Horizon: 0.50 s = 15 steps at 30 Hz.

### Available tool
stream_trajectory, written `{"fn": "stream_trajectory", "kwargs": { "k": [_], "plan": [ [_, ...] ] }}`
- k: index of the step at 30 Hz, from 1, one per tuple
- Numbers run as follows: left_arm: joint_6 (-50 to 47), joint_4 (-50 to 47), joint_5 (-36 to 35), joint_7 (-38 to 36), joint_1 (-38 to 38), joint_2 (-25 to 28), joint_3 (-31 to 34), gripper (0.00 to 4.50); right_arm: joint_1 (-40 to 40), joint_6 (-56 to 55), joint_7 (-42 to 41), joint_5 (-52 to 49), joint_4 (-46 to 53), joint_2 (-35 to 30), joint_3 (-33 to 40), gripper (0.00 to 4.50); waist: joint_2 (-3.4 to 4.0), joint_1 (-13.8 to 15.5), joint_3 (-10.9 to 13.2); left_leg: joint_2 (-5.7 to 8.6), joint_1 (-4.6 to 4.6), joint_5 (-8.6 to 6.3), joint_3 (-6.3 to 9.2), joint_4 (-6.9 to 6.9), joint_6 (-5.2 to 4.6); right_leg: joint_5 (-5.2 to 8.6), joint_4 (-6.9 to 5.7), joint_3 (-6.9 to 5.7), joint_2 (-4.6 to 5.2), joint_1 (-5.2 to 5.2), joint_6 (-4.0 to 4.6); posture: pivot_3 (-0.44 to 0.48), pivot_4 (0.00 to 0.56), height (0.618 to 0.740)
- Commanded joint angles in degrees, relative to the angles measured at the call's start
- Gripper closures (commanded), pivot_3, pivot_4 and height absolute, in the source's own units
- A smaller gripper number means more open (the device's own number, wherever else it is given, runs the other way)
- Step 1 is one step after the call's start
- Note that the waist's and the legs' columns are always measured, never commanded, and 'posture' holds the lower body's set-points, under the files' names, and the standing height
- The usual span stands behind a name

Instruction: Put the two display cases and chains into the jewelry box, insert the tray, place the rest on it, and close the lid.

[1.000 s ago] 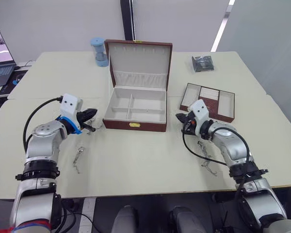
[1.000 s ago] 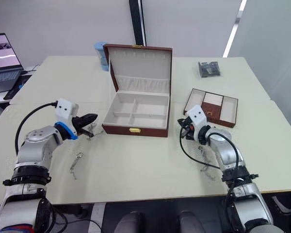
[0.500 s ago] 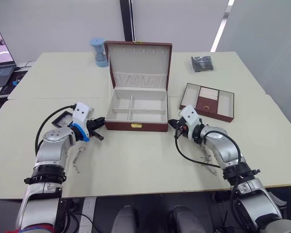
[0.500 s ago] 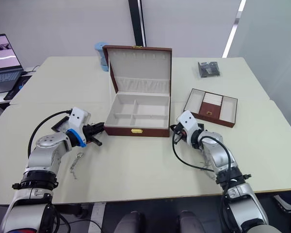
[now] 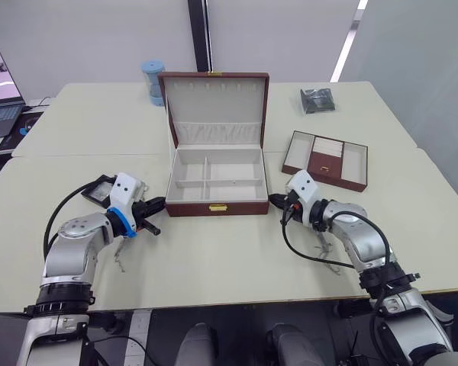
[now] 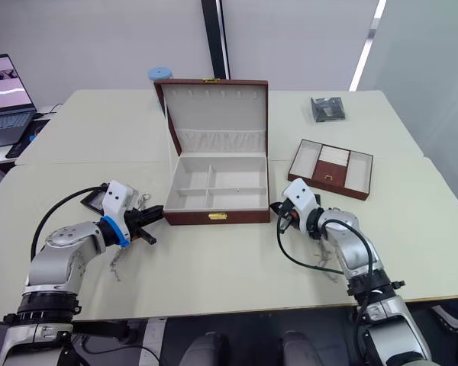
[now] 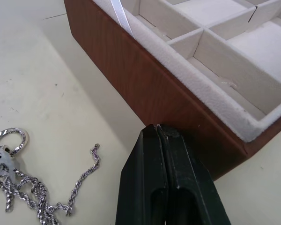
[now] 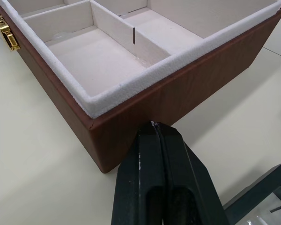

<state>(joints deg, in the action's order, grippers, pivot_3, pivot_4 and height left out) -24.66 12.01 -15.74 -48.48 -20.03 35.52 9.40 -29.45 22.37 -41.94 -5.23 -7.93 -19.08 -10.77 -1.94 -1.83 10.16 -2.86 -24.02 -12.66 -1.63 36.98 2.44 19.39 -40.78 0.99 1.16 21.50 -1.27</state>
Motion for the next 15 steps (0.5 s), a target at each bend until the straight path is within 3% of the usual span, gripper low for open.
{"fn": "stream_trajectory", "kwargs": {
  "k": [1, 15],
  "plan": [
    [0.62, -2.77, -1.59, -1.82, 0.09, -1.41, -1.96, 4.5, 0.04, -0.47, -2.61, -1.56, 3.85, 1.58, -2.46, 4.45, 0.0, 0.0, 0.0, 0.0, 0.0, 0.0, 0.0, 0.0, 0.0, 0.0, 0.0, 0.0, 0.0, 0.0, 0.0, 0.0, 0.15, 0.74],
    [0.08, -3.07, -1.74, -2.44, -0.15, -1.09, -2.26, 4.5, -0.09, -1.7, -0.43, -0.53, 1.96, 1.84, -1.23, 4.45, 0.0, 0.0, 0.0, 0.0, 0.01, 0.0, 0.0, 0.0, 0.0, 0.0, 0.0, 0.01, 0.0, -0.01, 0.0, 0.0, 0.15, 0.74]
  ]
}}
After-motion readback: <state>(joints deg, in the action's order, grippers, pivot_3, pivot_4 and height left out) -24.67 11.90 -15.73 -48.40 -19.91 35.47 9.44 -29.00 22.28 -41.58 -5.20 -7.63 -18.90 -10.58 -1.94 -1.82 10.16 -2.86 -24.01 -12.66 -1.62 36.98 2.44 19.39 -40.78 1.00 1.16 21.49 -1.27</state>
